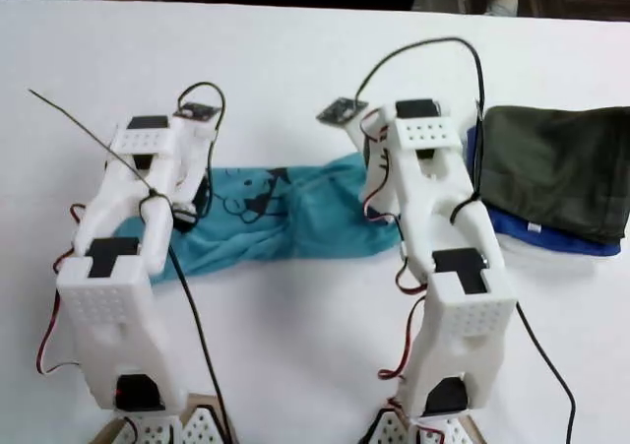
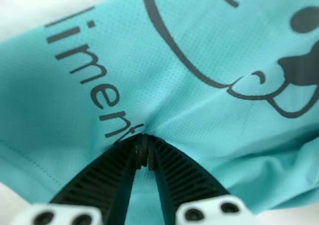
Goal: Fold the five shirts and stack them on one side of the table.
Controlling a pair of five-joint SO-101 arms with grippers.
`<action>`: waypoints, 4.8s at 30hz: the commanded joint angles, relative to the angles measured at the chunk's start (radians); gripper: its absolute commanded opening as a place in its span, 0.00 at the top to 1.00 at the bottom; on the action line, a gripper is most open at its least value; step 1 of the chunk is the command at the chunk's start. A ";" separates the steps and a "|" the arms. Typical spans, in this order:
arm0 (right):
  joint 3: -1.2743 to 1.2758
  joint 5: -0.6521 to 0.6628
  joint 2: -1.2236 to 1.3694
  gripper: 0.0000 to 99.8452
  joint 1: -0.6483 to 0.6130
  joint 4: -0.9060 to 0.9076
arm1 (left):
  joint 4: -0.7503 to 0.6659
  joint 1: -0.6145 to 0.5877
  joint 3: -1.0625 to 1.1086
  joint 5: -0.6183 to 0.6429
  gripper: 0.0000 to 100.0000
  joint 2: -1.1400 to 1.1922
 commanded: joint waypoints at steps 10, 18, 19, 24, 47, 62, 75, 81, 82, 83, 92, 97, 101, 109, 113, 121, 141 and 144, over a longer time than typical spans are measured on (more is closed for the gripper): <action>0.098 0.121 -0.093 0.92 0.200 -0.064 | -0.038 -0.014 -0.033 0.000 0.97 0.015; 0.100 0.121 -0.278 0.92 0.051 -0.050 | -0.038 -0.014 -0.033 0.000 0.97 0.015; 0.100 0.121 -0.325 0.92 0.021 -0.036 | -0.038 -0.014 -0.033 0.000 0.97 0.015; 0.109 -0.005 -0.552 0.88 -0.056 -0.004 | -0.038 -0.017 -0.035 0.003 0.97 0.014; 0.549 -0.239 -0.430 0.76 0.056 -0.593 | 0.425 -0.247 -0.455 -0.002 0.79 -0.021; 0.784 -0.336 -0.426 0.76 -0.012 -0.894 | 0.376 -0.302 -0.456 0.006 0.80 0.164; 0.804 -0.305 -0.429 0.76 -0.021 -0.924 | 0.307 -0.307 -0.455 -0.002 0.80 0.230; 0.802 -0.302 -0.429 0.76 -0.022 -0.924 | 0.322 -0.275 -0.461 0.002 0.80 0.350; 0.802 -0.302 -0.429 0.76 -0.022 -0.924 | 0.331 -0.267 -0.479 0.002 0.80 0.356; 0.802 -0.302 -0.429 0.76 -0.022 -0.924 | 0.353 -0.264 -0.504 0.000 0.80 0.365; 0.807 -0.310 -0.452 0.76 -0.016 -0.924 | 0.445 -0.325 -0.634 0.000 0.97 0.356; 0.879 -0.336 -0.611 0.76 -0.013 -0.918 | 0.445 -0.388 -0.631 -0.051 0.97 0.361; 1.025 -0.367 -0.835 0.76 -0.012 -0.961 | 0.445 -0.442 -0.639 -0.094 0.97 0.359; 1.290 -0.411 -1.152 0.76 0.081 -1.161 | 0.448 -0.520 -0.641 -0.181 0.97 0.338; 1.306 -0.414 -1.089 0.76 0.076 -1.204 | 0.453 -0.542 -0.627 -0.201 0.97 0.222; 1.123 -0.423 -0.748 0.76 0.085 -1.216 | 0.453 -0.265 -0.437 -0.232 0.97 -0.258; 1.053 -0.721 -0.766 0.76 0.312 -1.145 | 0.267 0.562 -0.530 -0.140 0.97 -0.298; 1.053 -0.721 -0.759 0.76 0.308 -1.145 | 0.245 0.569 -0.595 -0.140 0.97 -0.175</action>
